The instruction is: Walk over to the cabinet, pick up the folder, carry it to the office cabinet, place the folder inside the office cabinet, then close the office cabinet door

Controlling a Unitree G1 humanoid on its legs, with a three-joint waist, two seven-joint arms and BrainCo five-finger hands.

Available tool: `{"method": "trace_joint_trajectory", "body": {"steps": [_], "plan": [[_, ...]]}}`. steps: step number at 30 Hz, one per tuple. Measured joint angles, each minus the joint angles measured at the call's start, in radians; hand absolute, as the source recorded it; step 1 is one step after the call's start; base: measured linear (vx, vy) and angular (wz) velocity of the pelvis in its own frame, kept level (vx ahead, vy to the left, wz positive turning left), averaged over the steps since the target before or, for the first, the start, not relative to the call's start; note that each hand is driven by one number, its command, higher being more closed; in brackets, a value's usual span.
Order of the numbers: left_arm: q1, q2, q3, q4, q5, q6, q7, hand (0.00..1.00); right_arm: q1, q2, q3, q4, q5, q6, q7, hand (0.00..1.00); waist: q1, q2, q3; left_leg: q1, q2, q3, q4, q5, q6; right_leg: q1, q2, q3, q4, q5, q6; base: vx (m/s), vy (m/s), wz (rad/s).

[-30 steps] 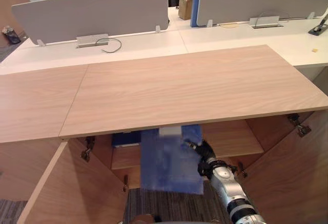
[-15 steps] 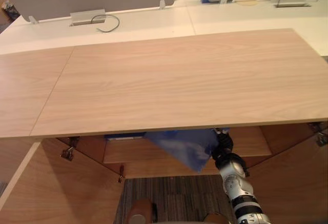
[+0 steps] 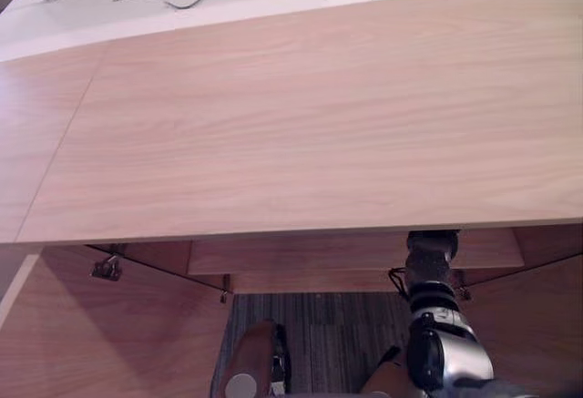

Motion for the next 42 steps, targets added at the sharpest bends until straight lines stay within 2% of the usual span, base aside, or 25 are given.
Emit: {"method": "trace_joint_trajectory", "body": {"steps": [3,6,9,10,11,12,13,14,15,16,18,25,28,32,36,38,42], "plan": [[-0.003,-0.004,0.008,-0.041,0.0,0.007,0.007,0.0,-0.003,0.015,-0.082,0.006,0.102,-0.013,-0.036,1.0,0.018,0.002,-0.002,-0.014,0.0,0.013,0.044,0.0,0.001,-0.01,-0.021,0.014,0.034,-0.001,-0.001,0.06,0.018,0.06],[-0.016,-0.013,0.037,-0.06,0.005,0.009,0.02,0.0,-0.018,0.014,-0.15,0.026,0.111,-0.022,-0.08,1.0,0.025,0.002,-0.003,-0.019,-0.002,0.039,0.063,-0.002,0.004,-0.018,-0.046,0.016,0.057,-0.005,-0.007,0.1,0.025,0.08],[-0.013,-0.018,0.045,-0.061,0.016,0.017,0.026,0.0,-0.021,0.001,-0.155,0.075,0.11,-0.017,-0.116,1.0,0.036,0.003,-0.03,-0.022,-0.003,0.049,0.095,0.0,0.004,-0.014,-0.061,0.016,0.064,-0.006,-0.007,0.13,0.05,-0.02],[-0.009,-0.02,0.047,-0.064,0.034,0.018,0.026,0.0,-0.031,-0.011,-0.157,0.107,0.11,-0.013,-0.129,1.0,0.042,0.002,-0.046,-0.087,0.007,0.041,0.202,0.061,0.002,-0.012,-0.06,0.019,0.066,-0.007,-0.008,0.11,0.072,0.07],[-0.01,-0.021,0.049,-0.066,0.037,0.019,0.025,0.0,-0.042,-0.02,-0.16,0.125,0.11,-0.013,-0.135,1.0,0.043,0.01,-0.054,-0.137,0.011,0.036,0.243,0.019,0.0,-0.007,-0.063,0.016,0.07,-0.01,-0.003,0.04,0.074,0.15],[-0.011,-0.021,0.048,-0.069,0.04,0.019,0.025,0.0,-0.053,-0.033,-0.162,0.144,0.109,-0.014,-0.139,1.0,0.045,0.011,-0.059,-0.158,0.013,0.038,0.201,-0.049,0.007,-0.006,-0.075,0.015,0.077,-0.013,0.004,-0.04,0.094,0.26],[-0.013,-0.022,0.036,-0.074,0.045,0.02,0.024,0.0,-0.068,-0.058,-0.181,0.16,0.108,-0.005,-0.15,0.0,0.048,0.025,-0.079,-0.142,0.015,0.041,0.049,-0.043,0.032,-0.01,-0.095,0.015,0.12,-0.018,0.014,-0.05,0.109,0.4],[-0.019,-0.016,0.035,-0.089,0.047,0.02,0.025,0.0,-0.076,-0.069,-0.193,0.19,0.108,0.011,-0.154,0.0,0.052,0.005,-0.087,-0.14,-0.017,0.049,0.063,-0.044,0.046,-0.018,-0.133,0.033,0.137,-0.039,0.048,-0.01,0.096,0.37],[-0.016,-0.017,0.035,-0.098,0.048,0.019,0.025,0.0,-0.082,-0.07,-0.195,0.204,0.108,0.016,-0.157,0.0,0.06,0.0,-0.095,-0.138,-0.025,0.054,0.065,-0.046,0.051,-0.014,-0.137,0.04,0.128,-0.048,0.062,0.06,0.073,0.16],[-0.013,-0.018,0.021,-0.118,0.048,0.019,0.025,0.0,-0.099,-0.069,-0.196,0.227,0.107,0.044,-0.158,0.0,0.072,0.007,-0.104,-0.132,-0.031,0.064,0.072,-0.05,0.057,0.013,-0.134,0.045,0.087,-0.076,0.079,0.07,0.041,-0.06],[-0.016,-0.019,0.016,-0.131,0.048,0.019,0.025,0.0,-0.101,-0.073,-0.194,0.23,0.104,0.059,-0.157,0.0,0.077,0.012,-0.108,-0.131,-0.031,0.068,0.076,-0.052,0.06,0.031,-0.129,0.04,0.063,-0.094,0.096,0.04,0.032,-0.08],[-0.015,-0.02,0.003,-0.13,0.048,0.019,0.023,0.0,-0.096,-0.15,-0.194,0.278,0.037,0.099,-0.132,0.0,0.078,0.03,-0.127,-0.087,-0.023,0.066,0.05,-0.052,0.058,0.082,-0.12,0.011,0.047,-0.094,0.096,0.0,0.003,-0.01],[-0.015,-0.017,-0.011,-0.116,0.049,0.019,0.019,0.0,-0.096,-0.184,-0.194,0.342,-0.014,0.143,-0.095,0.0,0.073,0.042,-0.137,-0.082,-0.024,0.061,0.033,-0.045,0.049,0.102,-0.112,-0.015,0.017,-0.094,0.096,-0.04,0.045,-0.02],[-0.013,0.007,-0.057,-0.103,0.05,0.019,0.008,0.0,-0.096,-0.211,-0.2,0.45,-0.078,0.201,-0.053,0.0,0.059,0.044,-0.138,-0.06,-0.035,0.05,-0.009,-0.01,0.048,0.141,-0.099,-0.041,-0.03,-0.09,0.104,-0.04,0.022,0.1],[-0.005,0.026,-0.098,-0.07,0.053,0.026,0.0,0.0,-0.092,-0.22,-0.233,0.549,-0.091,0.216,-0.035,0.0,0.052,0.044,-0.141,-0.004,-0.05,0.031,-0.068,0.023,0.037,0.212,-0.084,-0.074,-0.084,-0.071,0.113,-0.03,-0.01,0.1],[0.006,0.029,-0.137,-0.051,0.068,0.032,-0.012,0.0,-0.091,-0.243,-0.256,0.619,-0.09,0.218,-0.029,0.0,0.05,0.061,-0.153,0.022,-0.051,0.016,-0.101,0.042,0.03,0.248,-0.061,-0.089,-0.125,-0.052,0.112,-0.03,-0.009,0.03],[0.031,0.037,-0.189,-0.036,0.076,0.038,-0.021,0.0,-0.061,-0.252,-0.269,0.682,-0.091,0.221,-0.028,0.0,0.046,0.065,-0.155,0.097,-0.051,0.006,-0.171,0.072,0.023,0.325,-0.021,-0.102,-0.209,-0.02,0.112,0.0,-0.015,-0.05]]}}
